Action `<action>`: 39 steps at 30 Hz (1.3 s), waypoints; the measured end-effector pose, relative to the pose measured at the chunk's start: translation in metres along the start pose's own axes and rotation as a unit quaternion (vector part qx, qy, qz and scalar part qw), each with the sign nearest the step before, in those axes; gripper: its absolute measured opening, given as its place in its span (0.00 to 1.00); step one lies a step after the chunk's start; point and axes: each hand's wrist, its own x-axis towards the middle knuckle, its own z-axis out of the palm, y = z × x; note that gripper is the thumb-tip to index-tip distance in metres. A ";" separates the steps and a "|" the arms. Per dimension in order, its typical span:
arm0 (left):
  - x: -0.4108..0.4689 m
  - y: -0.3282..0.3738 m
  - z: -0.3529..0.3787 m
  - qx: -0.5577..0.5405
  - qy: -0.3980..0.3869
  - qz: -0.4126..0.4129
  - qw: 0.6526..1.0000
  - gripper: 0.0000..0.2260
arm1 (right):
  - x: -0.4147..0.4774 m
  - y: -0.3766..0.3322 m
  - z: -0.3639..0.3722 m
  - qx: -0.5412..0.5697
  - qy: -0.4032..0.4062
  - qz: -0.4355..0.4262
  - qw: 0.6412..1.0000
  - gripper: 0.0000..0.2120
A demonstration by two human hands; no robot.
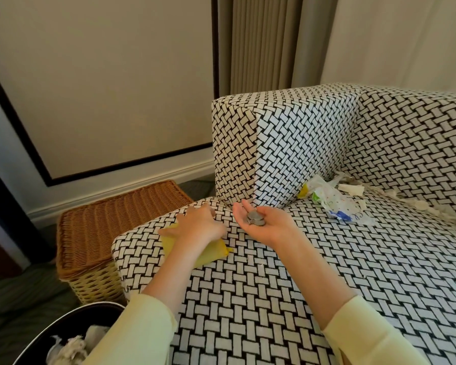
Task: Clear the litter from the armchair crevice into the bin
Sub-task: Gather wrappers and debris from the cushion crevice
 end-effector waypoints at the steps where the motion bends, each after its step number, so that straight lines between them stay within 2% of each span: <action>1: -0.001 0.001 -0.001 -0.025 0.014 0.006 1.000 0.20 | -0.004 0.001 0.002 -0.008 -0.008 0.008 1.000 0.19; 3: -0.002 0.000 -0.006 -0.119 0.044 0.030 0.991 0.17 | -0.007 0.004 0.004 -0.025 -0.021 0.013 0.999 0.19; 5: 0.002 0.003 -0.010 -0.227 0.039 0.068 0.971 0.16 | -0.009 0.004 0.005 -0.043 -0.033 0.025 0.998 0.18; 7: 0.007 0.008 -0.013 -0.303 0.030 0.057 0.951 0.12 | -0.010 0.003 0.008 -0.072 -0.053 0.030 0.996 0.15; 9: 0.012 0.019 -0.018 -0.371 0.007 0.022 0.928 0.09 | -0.013 0.000 0.011 -0.097 -0.077 0.017 0.992 0.23; 10: 0.014 0.025 -0.018 -0.398 -0.001 0.007 0.918 0.10 | -0.015 -0.002 0.013 -0.117 -0.085 0.004 0.989 0.28; 12: 0.012 0.035 -0.021 -0.417 -0.003 -0.022 0.908 0.12 | -0.021 -0.009 0.018 -0.145 -0.093 -0.024 0.985 0.29; 15: 0.009 0.043 -0.020 -0.450 0.002 -0.005 0.893 0.07 | -0.029 -0.020 0.021 -0.141 -0.101 -0.025 0.985 0.24; 16: 0.010 0.043 -0.017 -0.466 0.000 0.019 0.884 0.11 | -0.030 -0.021 0.022 -0.144 -0.103 -0.020 0.984 0.22; 20: 0.008 0.052 -0.015 -0.461 -0.008 0.064 0.885 0.15 | -0.031 -0.024 0.029 -0.212 -0.098 -0.047 0.971 0.27; 24: 0.009 0.057 -0.015 -0.465 -0.029 0.063 0.883 0.14 | -0.031 -0.021 0.035 -0.239 -0.092 -0.045 0.966 0.28; 27: 0.014 0.053 -0.013 -0.501 -0.025 0.063 0.863 0.14 | -0.030 -0.018 0.035 -0.238 -0.085 -0.045 0.966 0.28; 31: 0.018 0.051 -0.010 -0.525 -0.027 0.102 0.845 0.14 | -0.026 -0.019 0.036 -0.238 -0.067 -0.065 0.967 0.26; 35: 0.022 0.055 -0.006 -0.487 -0.033 0.104 0.867 0.11 | -0.028 -0.019 0.036 -0.305 -0.074 -0.058 0.948 0.34; 37: 0.019 0.057 -0.009 -0.461 -0.028 0.092 0.882 0.05 | -0.032 -0.020 0.034 -0.326 -0.082 -0.045 0.941 0.34; 39: 0.019 0.057 -0.010 -0.432 -0.004 0.124 0.893 0.06 | -0.033 -0.023 0.033 -0.336 -0.086 -0.034 0.937 0.34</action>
